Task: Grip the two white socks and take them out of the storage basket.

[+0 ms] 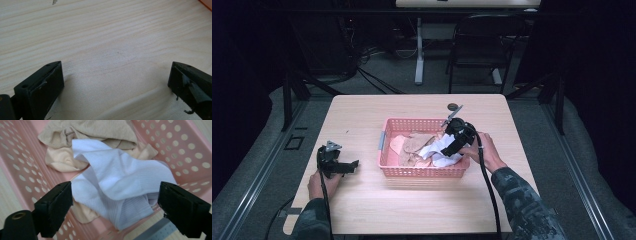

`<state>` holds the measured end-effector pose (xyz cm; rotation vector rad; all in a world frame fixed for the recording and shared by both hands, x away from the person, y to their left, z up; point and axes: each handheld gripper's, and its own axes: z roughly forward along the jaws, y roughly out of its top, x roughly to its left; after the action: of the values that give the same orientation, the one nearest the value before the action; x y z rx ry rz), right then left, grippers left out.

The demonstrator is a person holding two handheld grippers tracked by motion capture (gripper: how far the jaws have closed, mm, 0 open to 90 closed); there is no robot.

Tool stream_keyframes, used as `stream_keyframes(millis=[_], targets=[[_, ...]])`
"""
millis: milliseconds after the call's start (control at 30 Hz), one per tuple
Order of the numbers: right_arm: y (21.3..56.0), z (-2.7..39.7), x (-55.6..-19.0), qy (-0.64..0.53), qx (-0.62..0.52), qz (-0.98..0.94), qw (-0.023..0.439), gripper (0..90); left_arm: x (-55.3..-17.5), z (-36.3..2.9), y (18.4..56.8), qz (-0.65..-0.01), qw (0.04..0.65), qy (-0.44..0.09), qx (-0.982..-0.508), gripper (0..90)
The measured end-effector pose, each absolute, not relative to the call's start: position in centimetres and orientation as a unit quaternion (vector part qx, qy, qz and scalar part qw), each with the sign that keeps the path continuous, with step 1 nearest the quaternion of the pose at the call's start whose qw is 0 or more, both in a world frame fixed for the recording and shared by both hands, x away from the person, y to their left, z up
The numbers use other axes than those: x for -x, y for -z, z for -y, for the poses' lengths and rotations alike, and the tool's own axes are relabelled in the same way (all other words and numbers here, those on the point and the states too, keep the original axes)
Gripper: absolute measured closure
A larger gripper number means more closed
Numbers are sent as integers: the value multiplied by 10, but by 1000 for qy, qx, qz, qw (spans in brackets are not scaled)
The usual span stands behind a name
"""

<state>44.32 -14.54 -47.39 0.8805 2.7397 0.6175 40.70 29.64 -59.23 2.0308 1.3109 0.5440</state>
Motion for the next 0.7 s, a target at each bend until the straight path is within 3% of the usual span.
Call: stream_keyframes(millis=[367, 567, 633, 700], targets=[[503, 122, -457, -146, -323, -928, 118, 242, -407, -296, 592, -500, 326, -208, -775, 2], [508, 118, -461, -119, -321, -931, 127, 237, -407, -296, 592, -500, 326, -207, -775, 2], [510, 117, -461, -121, -323, -931, 123, 149, -407, -296, 592, -500, 326, -208, -775, 2], [511, 117, -462, -126, -325, -929, 121, 164, -407, -296, 592, -500, 326, -208, -775, 3]])
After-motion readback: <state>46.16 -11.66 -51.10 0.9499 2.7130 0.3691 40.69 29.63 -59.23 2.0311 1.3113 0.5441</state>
